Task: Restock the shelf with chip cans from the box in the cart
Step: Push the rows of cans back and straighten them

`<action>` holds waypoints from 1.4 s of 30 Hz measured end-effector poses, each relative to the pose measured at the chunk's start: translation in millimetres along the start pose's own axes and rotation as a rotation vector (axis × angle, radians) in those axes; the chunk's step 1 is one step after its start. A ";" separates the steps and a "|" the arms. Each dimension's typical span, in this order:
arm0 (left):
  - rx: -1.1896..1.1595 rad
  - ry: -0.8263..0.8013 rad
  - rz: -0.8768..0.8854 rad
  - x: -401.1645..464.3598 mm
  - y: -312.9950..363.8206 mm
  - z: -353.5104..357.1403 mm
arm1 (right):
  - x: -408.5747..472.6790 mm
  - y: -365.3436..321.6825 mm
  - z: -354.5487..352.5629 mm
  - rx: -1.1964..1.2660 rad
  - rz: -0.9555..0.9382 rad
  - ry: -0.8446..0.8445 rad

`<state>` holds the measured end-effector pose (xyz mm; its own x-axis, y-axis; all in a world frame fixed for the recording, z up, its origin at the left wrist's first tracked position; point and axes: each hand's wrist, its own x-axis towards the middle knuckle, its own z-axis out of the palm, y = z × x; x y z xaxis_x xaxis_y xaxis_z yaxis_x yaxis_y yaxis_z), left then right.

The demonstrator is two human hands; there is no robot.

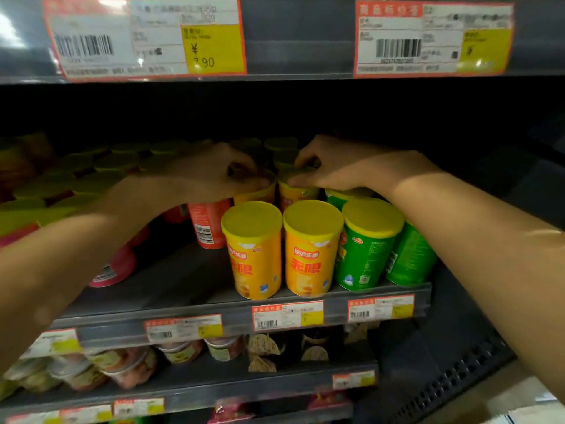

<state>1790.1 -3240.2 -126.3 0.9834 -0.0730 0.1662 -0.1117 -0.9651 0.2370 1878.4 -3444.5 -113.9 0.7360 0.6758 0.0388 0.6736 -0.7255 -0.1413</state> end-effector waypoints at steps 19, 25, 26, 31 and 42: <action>-0.069 0.015 -0.035 -11.2 6.3 9.5 | -17.0 -5.7 -1.4 0.060 -0.035 0.002; -0.090 0.002 -0.053 -19.5 15.6 7.6 | -27.8 -6.4 -5.2 0.095 -0.043 -0.017; -0.089 -0.004 -0.060 -20.6 17.7 6.9 | -29.1 -6.5 -5.0 0.098 -0.043 -0.020; -0.074 -0.021 -0.084 -23.1 21.9 5.1 | -32.8 -8.0 -5.0 0.098 -0.035 -0.019; -0.062 -0.114 -0.030 -13.8 14.9 -3.4 | -18.4 -0.4 -5.8 0.149 -0.071 0.028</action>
<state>1774.4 -3252.6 -121.8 0.9959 -0.0757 0.0489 -0.0869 -0.9502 0.2991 1865.0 -3457.4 -108.9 0.6899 0.7193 0.0816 0.7081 -0.6471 -0.2826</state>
